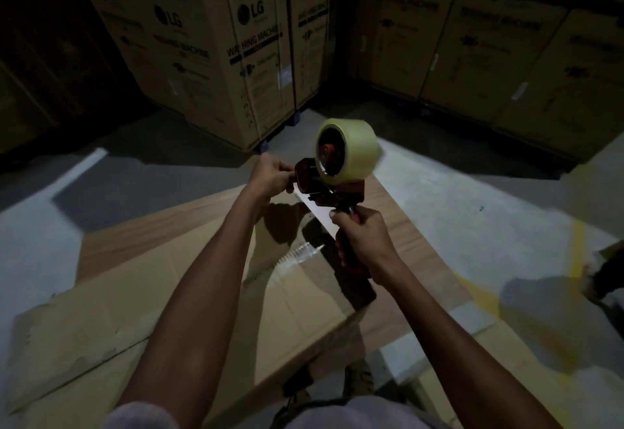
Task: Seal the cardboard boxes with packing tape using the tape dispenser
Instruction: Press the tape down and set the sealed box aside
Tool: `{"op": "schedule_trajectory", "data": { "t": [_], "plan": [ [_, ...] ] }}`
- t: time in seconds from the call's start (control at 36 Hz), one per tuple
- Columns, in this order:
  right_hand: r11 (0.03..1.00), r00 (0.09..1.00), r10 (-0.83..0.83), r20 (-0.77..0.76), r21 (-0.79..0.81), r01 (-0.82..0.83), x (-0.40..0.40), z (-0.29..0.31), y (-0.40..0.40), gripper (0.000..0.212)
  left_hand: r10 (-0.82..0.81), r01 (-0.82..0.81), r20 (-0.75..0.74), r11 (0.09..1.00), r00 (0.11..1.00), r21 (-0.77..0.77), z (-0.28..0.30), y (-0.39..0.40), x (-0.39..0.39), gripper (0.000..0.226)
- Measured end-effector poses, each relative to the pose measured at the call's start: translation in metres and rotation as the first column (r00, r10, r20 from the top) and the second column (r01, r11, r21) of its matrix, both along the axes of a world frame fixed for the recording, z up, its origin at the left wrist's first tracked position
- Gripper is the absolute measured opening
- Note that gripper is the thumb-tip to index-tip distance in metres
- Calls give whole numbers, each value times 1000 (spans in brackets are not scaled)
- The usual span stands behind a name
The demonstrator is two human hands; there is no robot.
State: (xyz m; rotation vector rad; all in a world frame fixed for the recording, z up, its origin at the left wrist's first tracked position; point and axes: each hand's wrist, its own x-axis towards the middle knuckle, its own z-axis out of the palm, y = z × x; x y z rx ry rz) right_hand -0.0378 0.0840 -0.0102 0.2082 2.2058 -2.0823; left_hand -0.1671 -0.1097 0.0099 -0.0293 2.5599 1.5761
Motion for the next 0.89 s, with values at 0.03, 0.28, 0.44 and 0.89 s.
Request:
{"op": "schedule_trajectory", "data": {
  "t": [0.03, 0.28, 0.44, 0.89],
  "plan": [
    [1000, 1000, 1, -1, 11, -1, 2, -1, 0, 29, 3, -3, -4, 1000, 1000, -15, -3, 0, 0, 24],
    [1000, 1000, -11, 25, 27, 10, 10, 0, 4, 30, -20, 16, -105, 999, 994, -35, -2, -19, -18, 14],
    [999, 997, -25, 79, 22, 23, 10, -4, 13, 32, -27, 30, -77, 999, 997, 39, -16, -11, -11, 12],
    [997, 979, -47, 196, -56, 59, 12, -14, -2, 31, -76, 67, -120, 994, 990, -82, -45, -21, -22, 15]
  ]
}}
